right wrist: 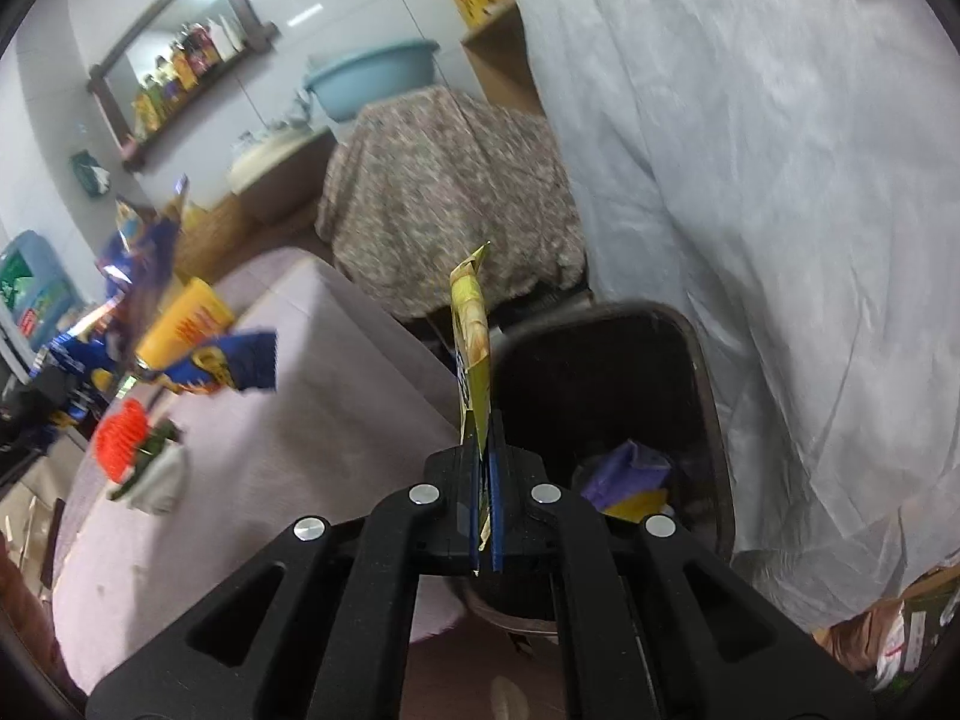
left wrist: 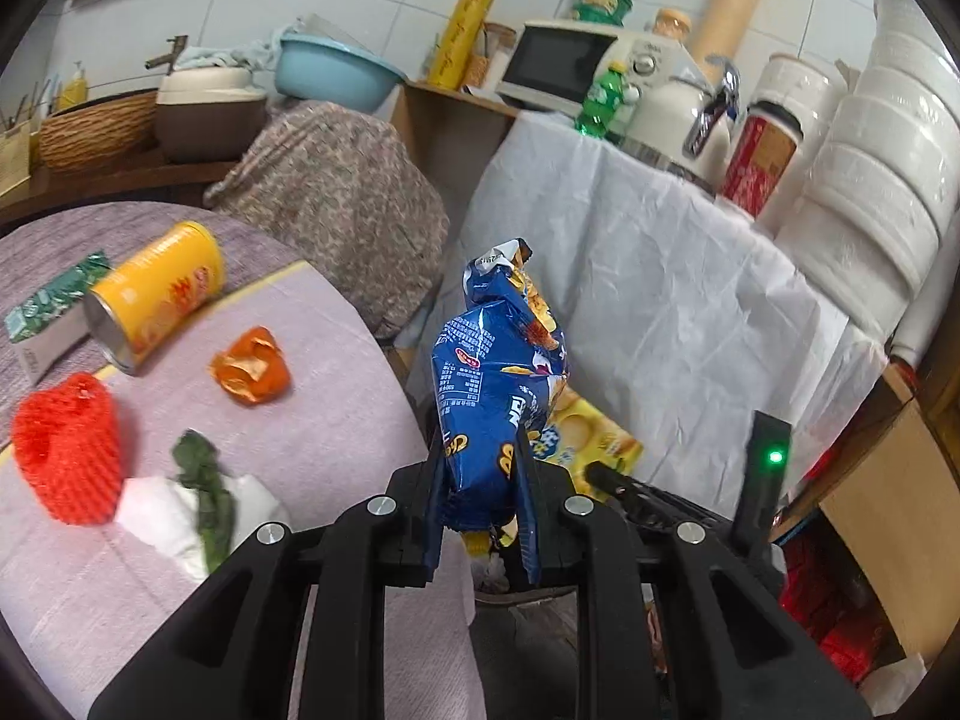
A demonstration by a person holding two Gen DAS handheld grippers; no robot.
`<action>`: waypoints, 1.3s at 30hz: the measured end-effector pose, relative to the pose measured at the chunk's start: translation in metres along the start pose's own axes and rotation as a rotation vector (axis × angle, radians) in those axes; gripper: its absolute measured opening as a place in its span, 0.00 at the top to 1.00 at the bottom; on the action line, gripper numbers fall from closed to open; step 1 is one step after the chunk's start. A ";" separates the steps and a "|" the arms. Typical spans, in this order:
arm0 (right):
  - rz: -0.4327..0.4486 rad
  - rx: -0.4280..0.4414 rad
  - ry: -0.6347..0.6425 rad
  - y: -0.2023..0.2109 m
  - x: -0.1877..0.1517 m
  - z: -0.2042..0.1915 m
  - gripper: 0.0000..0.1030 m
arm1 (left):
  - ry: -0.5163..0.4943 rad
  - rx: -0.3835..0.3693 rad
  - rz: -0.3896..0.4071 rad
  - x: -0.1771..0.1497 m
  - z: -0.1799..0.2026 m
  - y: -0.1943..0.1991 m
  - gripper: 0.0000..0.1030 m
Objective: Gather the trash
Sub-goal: 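Carry both bags over the black bin and open both tools, then grasp the red foam net with the left tool while the right tool approaches the orange peel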
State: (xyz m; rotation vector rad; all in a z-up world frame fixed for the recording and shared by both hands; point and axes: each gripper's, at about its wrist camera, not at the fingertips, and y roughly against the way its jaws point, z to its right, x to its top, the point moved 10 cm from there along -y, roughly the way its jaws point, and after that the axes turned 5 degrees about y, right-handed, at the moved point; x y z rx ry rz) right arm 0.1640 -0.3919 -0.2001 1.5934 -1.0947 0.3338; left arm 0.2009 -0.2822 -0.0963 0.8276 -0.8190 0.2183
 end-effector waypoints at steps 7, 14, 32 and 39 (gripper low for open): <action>-0.092 -0.090 -0.004 -0.045 -0.039 0.034 0.97 | -0.027 -0.009 -0.102 -0.021 0.017 -0.046 0.81; -0.159 -0.132 -0.051 -0.064 -0.064 0.058 0.83 | -0.066 0.005 -0.189 -0.041 0.037 -0.087 0.81; -0.045 -0.303 -0.146 -0.011 -0.053 0.131 0.36 | -0.106 0.050 -0.273 -0.064 0.048 -0.130 0.43; -0.007 -0.264 -0.119 0.002 -0.039 0.114 0.26 | -0.106 0.038 -0.218 -0.051 0.058 -0.103 0.30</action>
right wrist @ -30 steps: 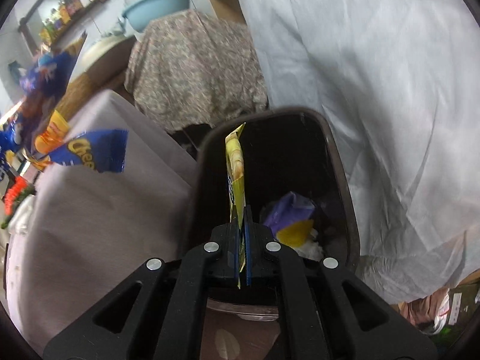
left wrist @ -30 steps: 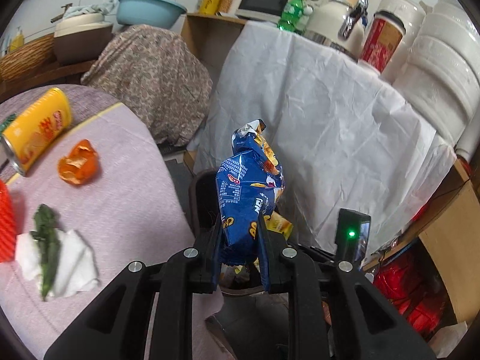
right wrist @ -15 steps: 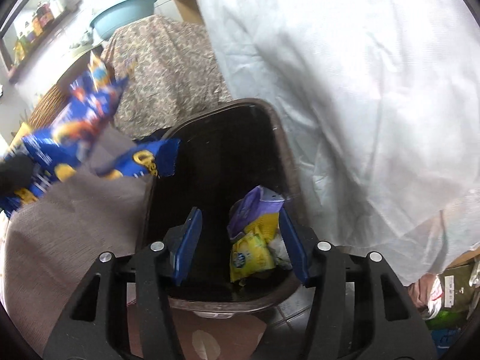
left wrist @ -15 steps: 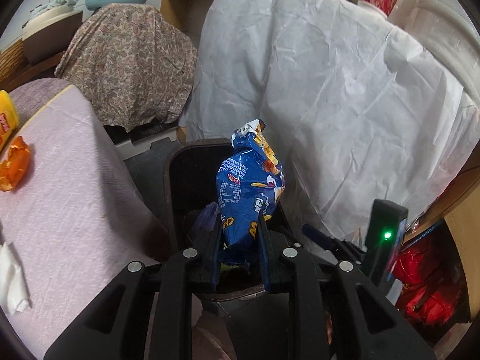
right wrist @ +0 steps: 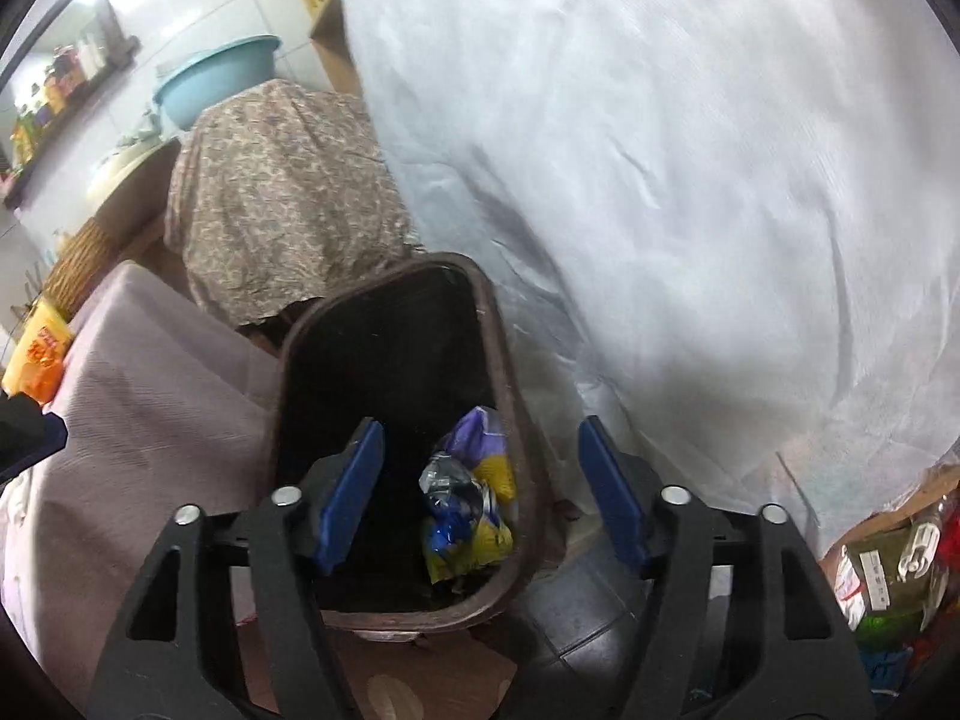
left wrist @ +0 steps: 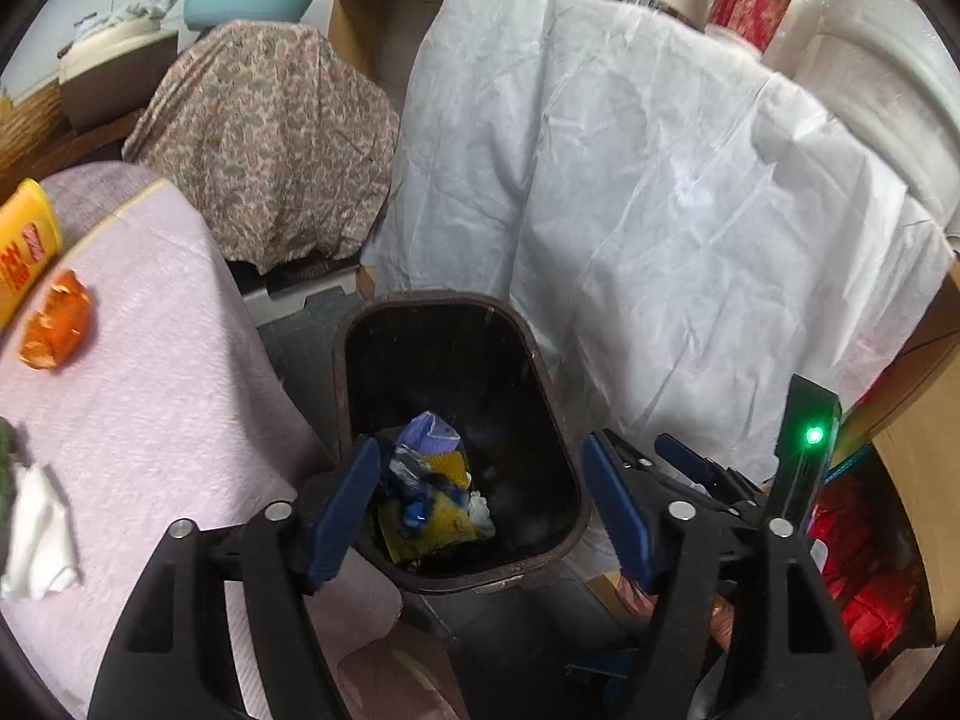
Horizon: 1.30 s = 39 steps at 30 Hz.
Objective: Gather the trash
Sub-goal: 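Grasp the red foam net with the left tool while the right tool approaches the orange peel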
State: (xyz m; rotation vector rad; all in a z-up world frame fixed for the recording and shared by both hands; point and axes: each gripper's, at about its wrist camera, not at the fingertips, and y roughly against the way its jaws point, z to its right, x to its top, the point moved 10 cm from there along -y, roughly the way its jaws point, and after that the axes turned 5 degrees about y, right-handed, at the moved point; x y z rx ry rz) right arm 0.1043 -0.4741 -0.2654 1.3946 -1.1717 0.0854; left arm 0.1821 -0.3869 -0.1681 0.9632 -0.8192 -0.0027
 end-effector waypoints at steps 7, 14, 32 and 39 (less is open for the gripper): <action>0.031 0.078 0.063 0.019 0.012 -0.047 0.25 | 0.019 0.004 0.085 0.005 -0.012 0.047 0.22; 0.081 0.147 0.139 0.045 0.016 -0.100 0.25 | 0.080 0.091 0.164 0.006 -0.064 0.091 0.19; 0.097 0.321 0.400 0.072 0.013 -0.237 0.25 | 0.241 0.484 0.207 -0.013 -0.266 0.166 0.15; 0.078 0.343 0.475 0.073 0.009 -0.271 0.25 | 0.226 0.463 0.156 -0.010 -0.280 0.141 0.36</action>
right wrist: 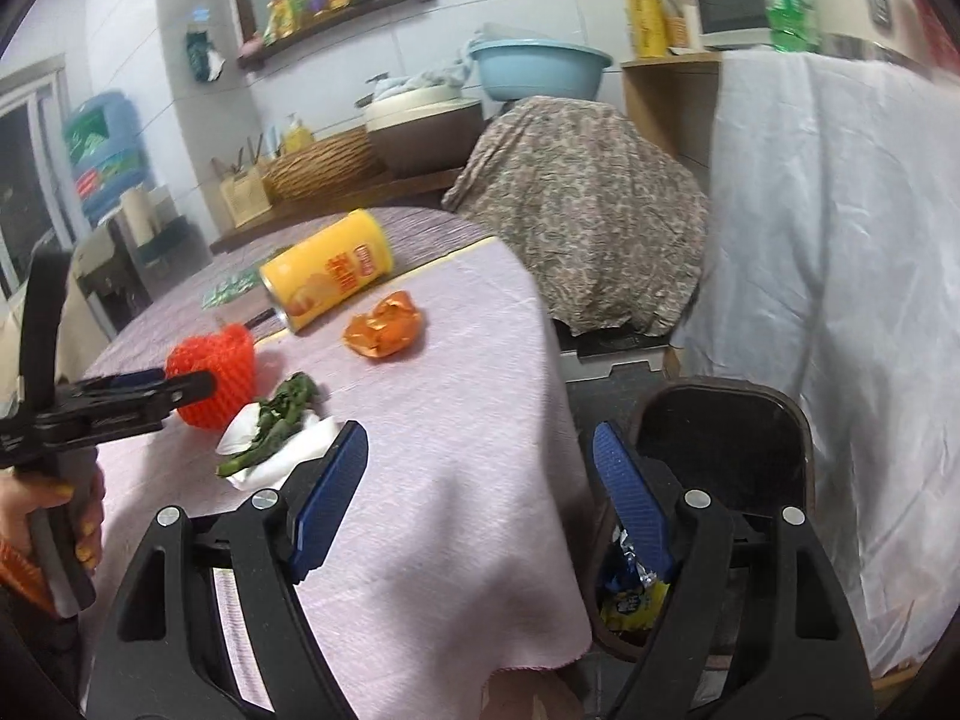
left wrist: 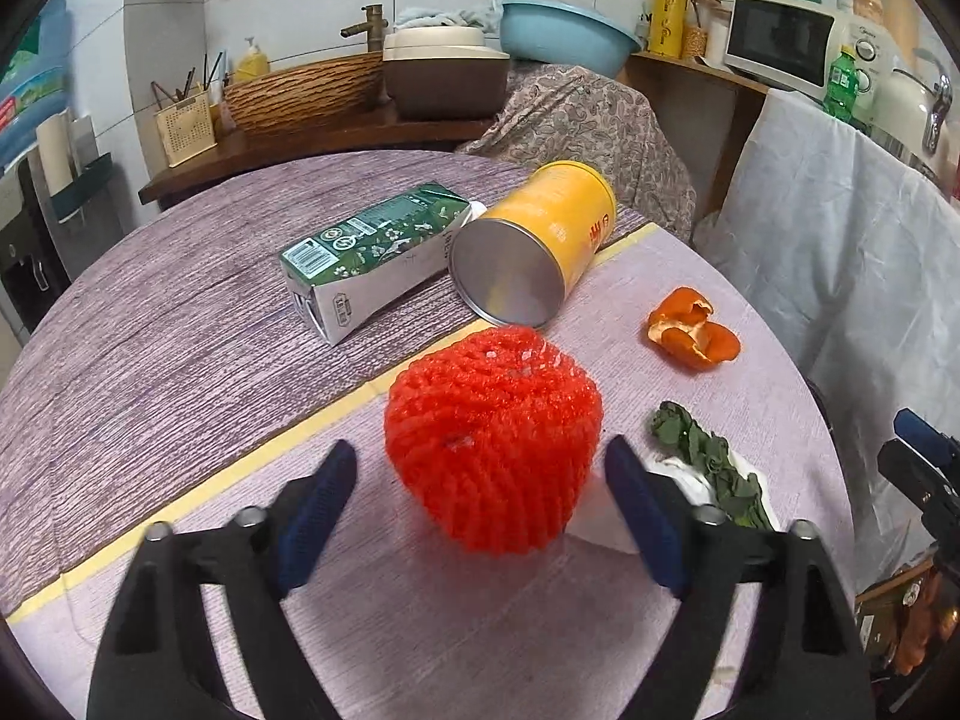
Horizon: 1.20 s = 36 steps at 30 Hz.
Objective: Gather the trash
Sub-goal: 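Grasp the red foam net with the left tool while the right tool approaches the orange peel, then grasp the orange peel with the right tool and lift it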
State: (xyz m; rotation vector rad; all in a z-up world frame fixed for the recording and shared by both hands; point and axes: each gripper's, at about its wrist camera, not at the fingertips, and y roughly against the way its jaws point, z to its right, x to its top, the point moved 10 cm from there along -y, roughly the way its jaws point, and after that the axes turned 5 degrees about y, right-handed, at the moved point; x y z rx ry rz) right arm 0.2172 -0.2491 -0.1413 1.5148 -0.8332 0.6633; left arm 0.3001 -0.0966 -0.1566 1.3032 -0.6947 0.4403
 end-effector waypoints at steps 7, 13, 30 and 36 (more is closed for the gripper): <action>-0.060 0.041 0.085 -0.030 0.015 -0.024 0.24 | 0.050 -0.047 0.002 -0.002 -0.006 0.003 0.71; -0.125 0.044 0.164 -0.074 0.035 -0.039 0.24 | 0.093 -0.070 0.034 0.003 -0.013 0.011 0.73; -0.291 0.038 0.287 -0.141 0.037 -0.059 0.24 | 0.107 -0.067 0.058 0.008 -0.016 0.015 0.73; -0.271 0.064 0.292 -0.140 0.039 -0.066 0.60 | 0.111 -0.061 0.063 0.008 -0.019 0.015 0.73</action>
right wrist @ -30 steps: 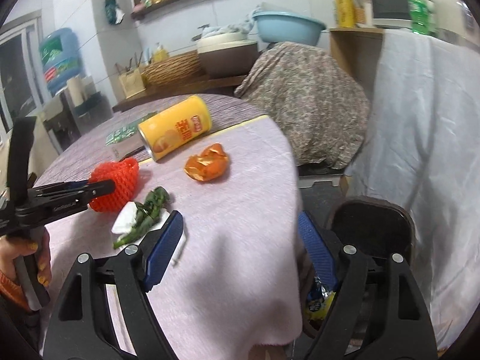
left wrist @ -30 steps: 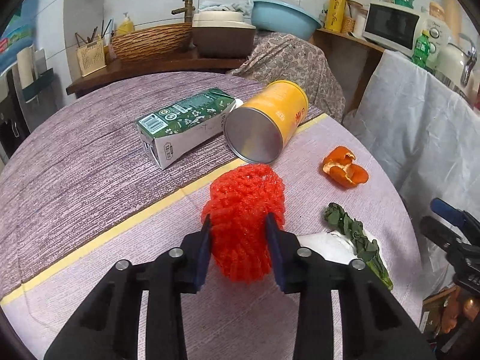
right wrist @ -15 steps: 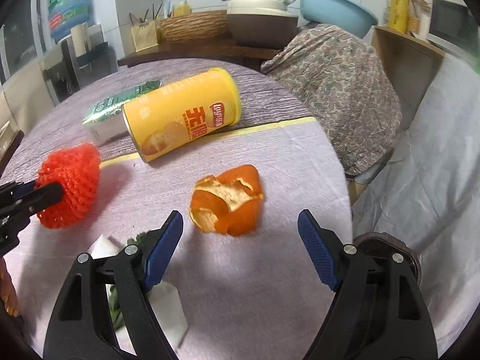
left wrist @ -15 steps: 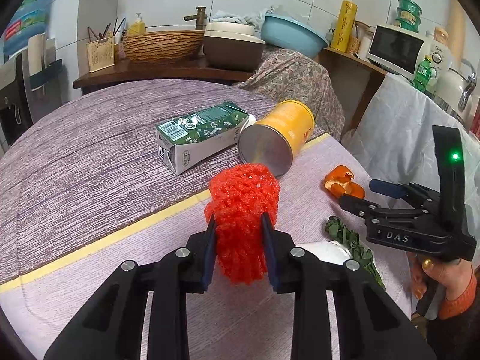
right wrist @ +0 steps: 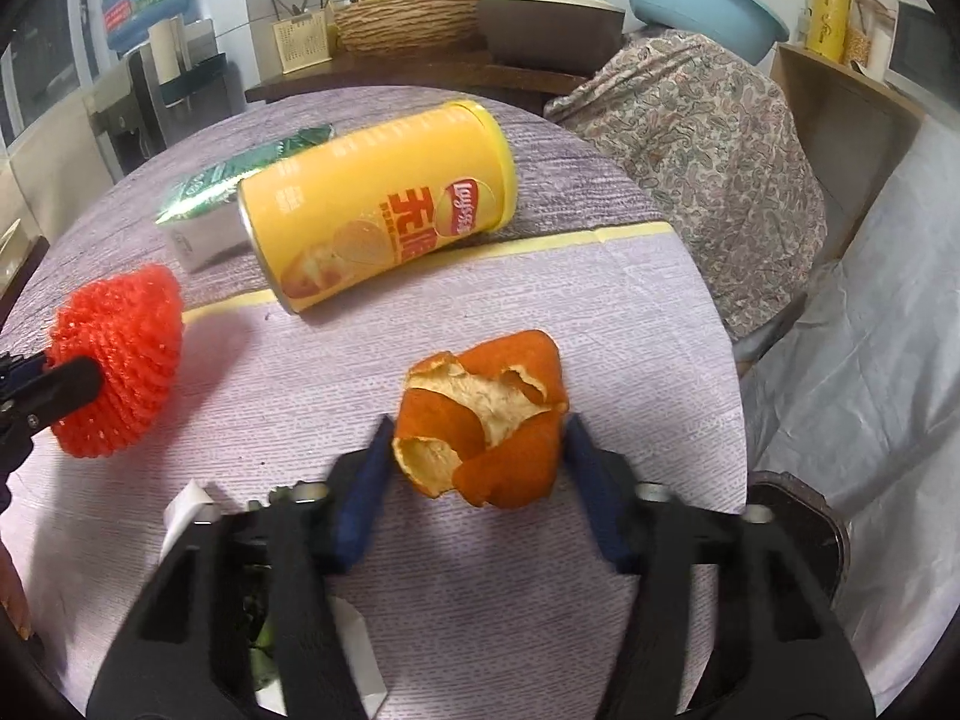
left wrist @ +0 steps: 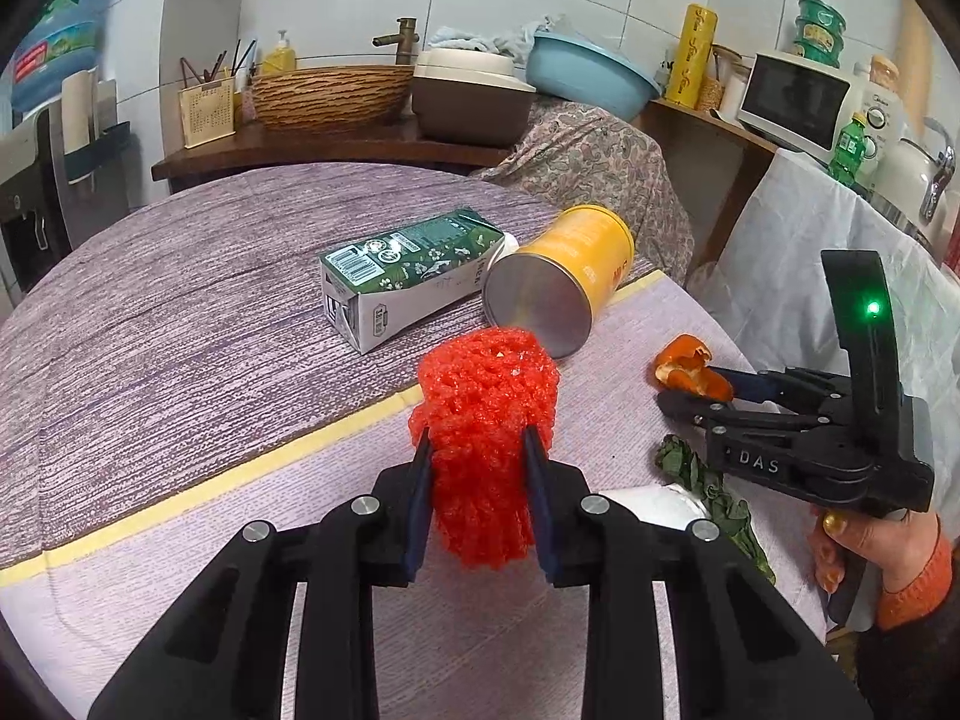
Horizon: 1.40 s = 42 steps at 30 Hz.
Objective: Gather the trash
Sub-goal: 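Grasp the orange peel with the right tool and lift it, then carry the net and peel over the black bin and open both tools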
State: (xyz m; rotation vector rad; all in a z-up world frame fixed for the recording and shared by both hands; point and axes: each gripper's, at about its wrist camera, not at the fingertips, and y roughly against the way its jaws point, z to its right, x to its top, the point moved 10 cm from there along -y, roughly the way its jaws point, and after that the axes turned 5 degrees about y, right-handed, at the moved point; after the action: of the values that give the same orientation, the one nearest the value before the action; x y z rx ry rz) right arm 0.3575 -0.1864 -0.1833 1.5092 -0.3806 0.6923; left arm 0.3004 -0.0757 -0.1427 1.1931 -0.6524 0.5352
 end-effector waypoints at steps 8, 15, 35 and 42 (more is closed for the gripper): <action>0.062 0.031 -0.029 0.018 -0.004 0.001 0.75 | 0.003 0.009 0.023 0.003 -0.004 0.003 0.73; 0.169 0.062 -0.111 0.064 -0.017 0.016 0.76 | 0.020 -0.006 0.053 0.010 -0.002 0.011 0.73; 0.261 -0.127 -0.372 0.141 -0.123 0.111 0.76 | -0.227 -0.304 0.028 -0.007 0.193 0.040 0.73; 0.218 -0.182 -0.491 0.136 -0.176 0.148 0.76 | -0.306 -0.346 -0.101 -0.046 0.257 0.000 0.73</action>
State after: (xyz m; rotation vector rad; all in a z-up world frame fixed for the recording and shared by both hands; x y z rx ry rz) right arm 0.1666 -0.3738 -0.1800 1.4651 -0.9670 0.4318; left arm 0.2220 -0.3231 -0.1167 0.9794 -0.8999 0.1442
